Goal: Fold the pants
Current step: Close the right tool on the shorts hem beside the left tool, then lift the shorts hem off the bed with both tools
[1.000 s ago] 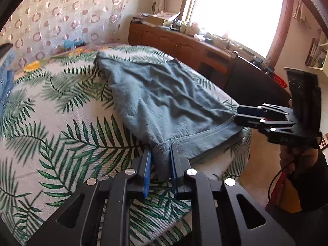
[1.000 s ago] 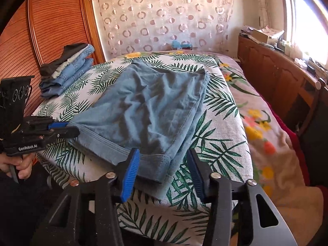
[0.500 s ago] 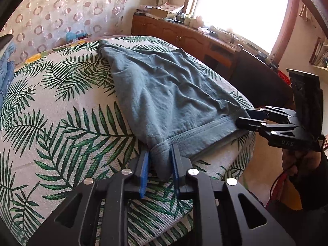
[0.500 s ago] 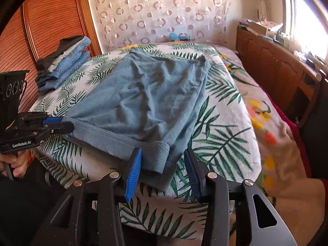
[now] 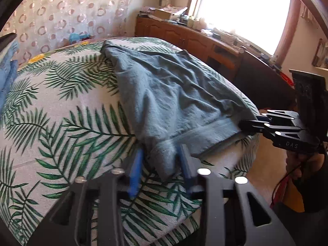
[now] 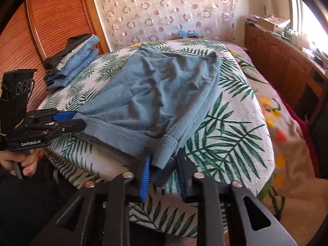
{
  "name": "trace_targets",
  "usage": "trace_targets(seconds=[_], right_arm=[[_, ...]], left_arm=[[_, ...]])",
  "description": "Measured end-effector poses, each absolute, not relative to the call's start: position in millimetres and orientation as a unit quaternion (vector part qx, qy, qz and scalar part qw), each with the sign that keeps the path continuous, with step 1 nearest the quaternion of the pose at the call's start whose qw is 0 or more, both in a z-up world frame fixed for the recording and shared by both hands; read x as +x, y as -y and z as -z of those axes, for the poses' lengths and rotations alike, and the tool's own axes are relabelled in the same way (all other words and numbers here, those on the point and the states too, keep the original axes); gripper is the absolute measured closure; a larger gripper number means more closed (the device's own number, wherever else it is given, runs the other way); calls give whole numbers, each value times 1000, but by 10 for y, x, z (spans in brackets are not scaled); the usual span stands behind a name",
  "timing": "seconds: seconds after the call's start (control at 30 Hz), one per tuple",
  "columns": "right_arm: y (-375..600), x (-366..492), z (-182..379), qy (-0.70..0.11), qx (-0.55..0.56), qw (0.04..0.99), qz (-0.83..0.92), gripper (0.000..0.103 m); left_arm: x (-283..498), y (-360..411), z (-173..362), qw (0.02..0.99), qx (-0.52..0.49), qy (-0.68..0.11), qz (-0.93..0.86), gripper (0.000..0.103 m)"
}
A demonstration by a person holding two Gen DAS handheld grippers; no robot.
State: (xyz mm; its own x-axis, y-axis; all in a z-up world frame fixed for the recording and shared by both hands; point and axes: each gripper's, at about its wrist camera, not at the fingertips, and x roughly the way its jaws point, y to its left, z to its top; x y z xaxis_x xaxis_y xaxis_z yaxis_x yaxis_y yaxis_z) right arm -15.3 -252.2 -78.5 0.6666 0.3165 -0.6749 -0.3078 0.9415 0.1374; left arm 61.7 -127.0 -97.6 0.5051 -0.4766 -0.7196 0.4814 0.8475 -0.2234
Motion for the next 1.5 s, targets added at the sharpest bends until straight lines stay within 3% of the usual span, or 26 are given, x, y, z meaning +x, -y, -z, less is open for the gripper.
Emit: trace_targets(seconds=[0.17,0.9,1.07,1.3,1.5], right_arm=[[2543,-159,762,-356,16,918,-176,88],[2257,-356,-1169,-127,-49,965,-225,89],[2071,-307,-1379,-107,-79,962,-239,89],[1933,443,-1171,-143,-110,958,-224,89],[1622,1144,-1513,-150,-114,964,-188,89]], left_arm=[[620,1264,882,872,2,-399,283,89],[633,673,-1381,952,33,-179,248,89],[830,485,-1346,958,25,-184,219,89],[1709,339,-952,963,45,-215,158,89],[1932,310,-1288,971,52,-185,140,89]])
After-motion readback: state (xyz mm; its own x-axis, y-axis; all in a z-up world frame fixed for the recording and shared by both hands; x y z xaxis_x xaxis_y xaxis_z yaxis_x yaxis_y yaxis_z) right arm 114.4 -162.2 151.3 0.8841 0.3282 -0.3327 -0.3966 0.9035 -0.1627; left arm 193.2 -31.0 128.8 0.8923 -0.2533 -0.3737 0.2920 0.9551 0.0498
